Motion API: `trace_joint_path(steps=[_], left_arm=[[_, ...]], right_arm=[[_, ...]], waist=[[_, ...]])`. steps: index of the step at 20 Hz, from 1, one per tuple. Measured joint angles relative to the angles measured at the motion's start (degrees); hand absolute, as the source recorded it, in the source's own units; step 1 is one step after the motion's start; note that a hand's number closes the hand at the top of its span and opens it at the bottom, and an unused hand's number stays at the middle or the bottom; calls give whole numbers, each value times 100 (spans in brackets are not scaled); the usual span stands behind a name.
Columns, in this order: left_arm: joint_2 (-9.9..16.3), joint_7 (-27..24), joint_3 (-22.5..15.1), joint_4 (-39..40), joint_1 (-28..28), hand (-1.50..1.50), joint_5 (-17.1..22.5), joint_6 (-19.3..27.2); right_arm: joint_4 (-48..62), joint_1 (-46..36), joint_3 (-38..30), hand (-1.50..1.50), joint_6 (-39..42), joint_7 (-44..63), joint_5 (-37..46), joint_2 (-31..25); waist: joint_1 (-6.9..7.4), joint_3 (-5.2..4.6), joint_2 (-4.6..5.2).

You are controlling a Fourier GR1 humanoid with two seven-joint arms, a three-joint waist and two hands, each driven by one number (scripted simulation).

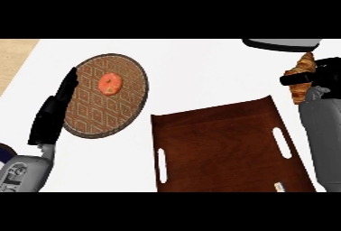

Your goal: Pick the croissant from the tray and place it in the tiered basket

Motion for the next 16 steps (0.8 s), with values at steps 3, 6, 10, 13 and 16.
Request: trace_joint_path(steps=[3,6,10,13,16], left_arm=[[-32,9,-58,-6,-83,0,-22,-23],[-60,11,-116,20,-139,0,-49,-49],[-122,86,-185,49,-269,0,-99,-41],[-130,115,-202,88,-332,0,-106,-72],[-131,121,-186,165,-363,0,-107,-85]], right_arm=[[374,-483,-272,150,-122,1,668,-445],[746,-980,-470,150,-192,43,1344,-842],[1321,-1590,-606,150,-155,167,2240,-1218],[1816,-2004,-689,150,0,297,2807,-1384],[2264,-2453,-828,150,136,379,3192,-1452]], waist=[[113,-6,24],[202,-9,30],[257,-6,18],[286,-5,8],[278,4,-9]])
